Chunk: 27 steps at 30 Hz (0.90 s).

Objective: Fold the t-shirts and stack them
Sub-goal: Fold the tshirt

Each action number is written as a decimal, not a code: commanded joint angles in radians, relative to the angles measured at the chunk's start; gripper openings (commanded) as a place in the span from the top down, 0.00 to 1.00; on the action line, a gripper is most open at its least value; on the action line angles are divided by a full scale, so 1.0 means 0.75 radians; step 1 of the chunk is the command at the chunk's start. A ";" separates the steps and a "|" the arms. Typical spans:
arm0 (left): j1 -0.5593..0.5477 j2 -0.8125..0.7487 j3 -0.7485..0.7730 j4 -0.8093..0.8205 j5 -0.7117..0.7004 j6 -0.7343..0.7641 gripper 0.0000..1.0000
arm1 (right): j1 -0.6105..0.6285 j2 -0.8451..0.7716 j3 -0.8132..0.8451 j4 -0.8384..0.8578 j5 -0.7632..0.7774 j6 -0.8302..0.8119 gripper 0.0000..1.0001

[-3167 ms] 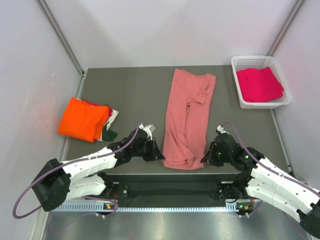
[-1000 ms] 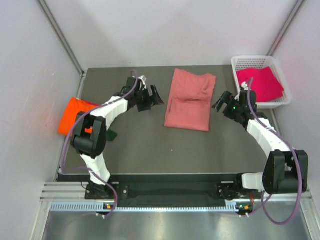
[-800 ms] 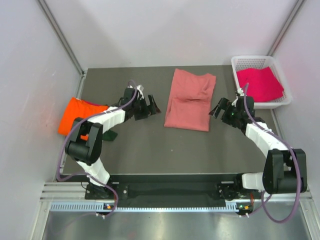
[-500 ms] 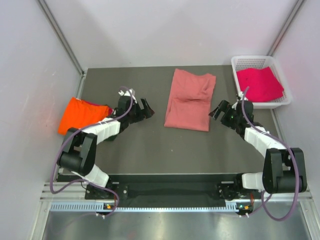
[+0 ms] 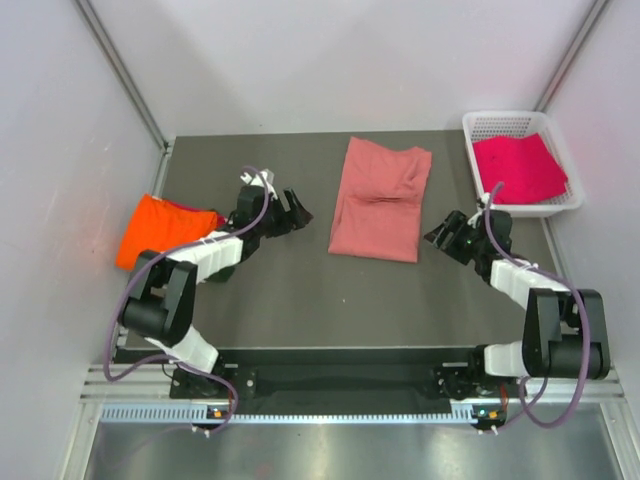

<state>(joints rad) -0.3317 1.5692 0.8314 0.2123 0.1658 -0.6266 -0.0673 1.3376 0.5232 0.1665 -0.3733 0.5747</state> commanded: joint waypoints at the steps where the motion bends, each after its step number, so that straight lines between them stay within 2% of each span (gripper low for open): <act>1: -0.014 0.076 0.084 -0.027 0.108 0.019 0.15 | 0.134 0.020 0.114 -0.064 0.109 -0.077 0.30; 4: -0.034 0.129 0.121 -0.085 0.125 0.036 0.18 | 0.235 0.029 0.159 -0.146 0.207 -0.106 0.27; 6: -0.034 0.163 0.137 -0.093 0.173 0.034 0.19 | 0.272 0.037 0.151 -0.157 0.226 -0.104 0.28; 11: -0.079 0.239 0.192 -0.150 0.204 0.017 0.21 | 0.274 0.120 0.151 -0.169 0.158 -0.089 0.37; 18: -0.145 0.286 0.233 -0.271 0.192 0.036 0.18 | 0.272 0.217 0.159 -0.179 0.103 -0.089 0.50; 21: -0.151 0.303 0.231 -0.273 0.210 0.032 0.21 | 0.272 0.270 0.180 -0.175 0.054 -0.095 0.65; 22: -0.155 0.307 0.235 -0.273 0.219 0.030 0.22 | 0.272 0.284 0.192 -0.171 0.038 -0.093 0.75; 24: -0.157 0.309 0.235 -0.273 0.219 0.038 0.22 | 0.270 0.309 0.192 -0.151 -0.007 -0.099 0.83; 25: -0.157 0.309 0.227 -0.273 0.215 0.044 0.22 | 0.270 0.307 0.190 -0.148 -0.010 -0.108 0.91; 27: -0.157 0.307 0.221 -0.271 0.196 0.058 0.20 | 0.268 0.297 0.186 -0.150 0.013 -0.112 0.94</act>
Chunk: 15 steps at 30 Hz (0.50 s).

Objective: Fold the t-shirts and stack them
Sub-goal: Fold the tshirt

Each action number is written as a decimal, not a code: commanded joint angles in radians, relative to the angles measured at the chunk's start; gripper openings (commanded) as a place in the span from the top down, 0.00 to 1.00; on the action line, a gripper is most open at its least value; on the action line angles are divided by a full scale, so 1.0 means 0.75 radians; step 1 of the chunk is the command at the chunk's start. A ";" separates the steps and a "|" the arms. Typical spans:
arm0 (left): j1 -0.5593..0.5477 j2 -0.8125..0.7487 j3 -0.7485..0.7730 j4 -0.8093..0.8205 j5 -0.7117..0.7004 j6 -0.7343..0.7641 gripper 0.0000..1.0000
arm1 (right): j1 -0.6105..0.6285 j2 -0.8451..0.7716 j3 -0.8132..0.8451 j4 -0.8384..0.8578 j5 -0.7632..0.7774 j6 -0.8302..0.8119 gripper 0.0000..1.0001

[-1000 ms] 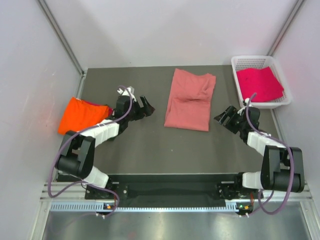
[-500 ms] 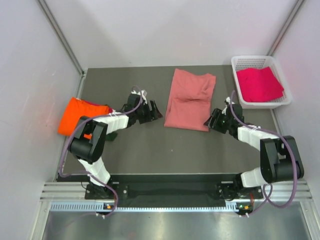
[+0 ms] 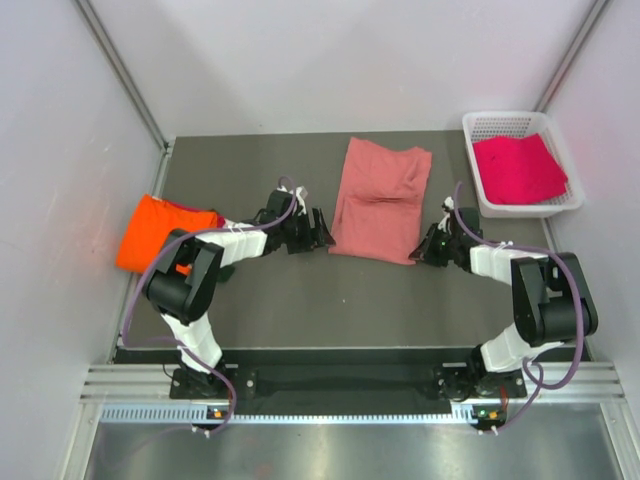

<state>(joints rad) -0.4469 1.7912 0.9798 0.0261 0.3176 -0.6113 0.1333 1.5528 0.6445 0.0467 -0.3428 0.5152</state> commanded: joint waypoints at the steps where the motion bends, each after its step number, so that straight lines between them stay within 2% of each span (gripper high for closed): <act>1: -0.003 0.013 0.021 -0.023 -0.006 0.042 0.19 | -0.006 0.002 0.022 0.009 -0.016 -0.038 0.99; 15: -0.008 0.046 0.041 -0.029 0.000 0.038 0.20 | -0.008 -0.019 0.026 -0.001 0.023 -0.057 1.00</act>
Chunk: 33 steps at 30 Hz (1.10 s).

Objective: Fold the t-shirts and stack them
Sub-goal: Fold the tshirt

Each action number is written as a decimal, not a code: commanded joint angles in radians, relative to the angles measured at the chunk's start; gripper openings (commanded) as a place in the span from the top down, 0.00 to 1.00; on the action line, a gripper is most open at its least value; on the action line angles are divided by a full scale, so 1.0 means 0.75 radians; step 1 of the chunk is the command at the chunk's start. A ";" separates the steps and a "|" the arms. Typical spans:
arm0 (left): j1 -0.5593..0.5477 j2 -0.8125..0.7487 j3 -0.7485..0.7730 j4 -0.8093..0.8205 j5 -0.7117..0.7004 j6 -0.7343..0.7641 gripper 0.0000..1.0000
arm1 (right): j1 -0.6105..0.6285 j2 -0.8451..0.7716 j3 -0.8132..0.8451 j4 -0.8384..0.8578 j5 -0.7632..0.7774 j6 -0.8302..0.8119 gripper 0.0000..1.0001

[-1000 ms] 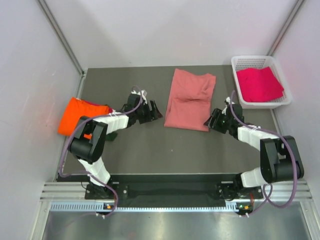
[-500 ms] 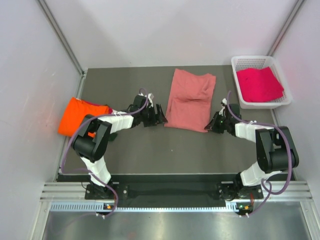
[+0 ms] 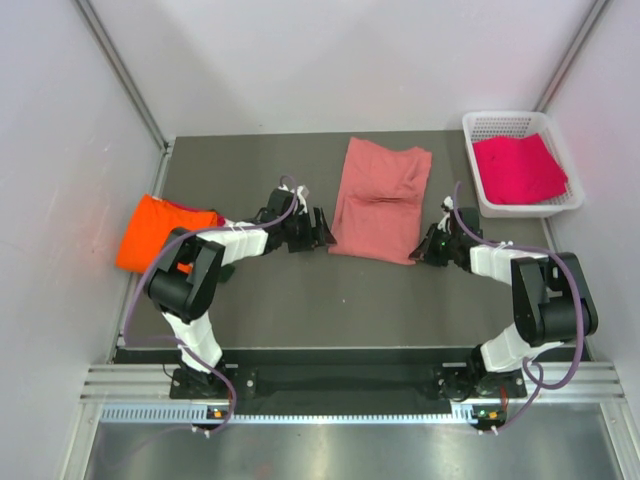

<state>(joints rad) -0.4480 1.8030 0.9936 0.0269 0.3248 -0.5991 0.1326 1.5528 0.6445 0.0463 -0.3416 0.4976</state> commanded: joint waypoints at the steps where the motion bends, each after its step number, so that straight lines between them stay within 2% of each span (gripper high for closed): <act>1: -0.008 0.028 0.023 -0.030 -0.010 0.022 0.19 | -0.007 -0.019 0.026 0.000 0.022 -0.036 1.00; 33: -0.014 0.007 0.015 -0.030 0.003 0.015 0.20 | -0.007 -0.050 -0.011 0.040 0.053 -0.038 1.00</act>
<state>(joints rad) -0.4530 1.8046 0.9958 0.0277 0.3244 -0.5991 0.1326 1.5452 0.6415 0.0517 -0.3252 0.4961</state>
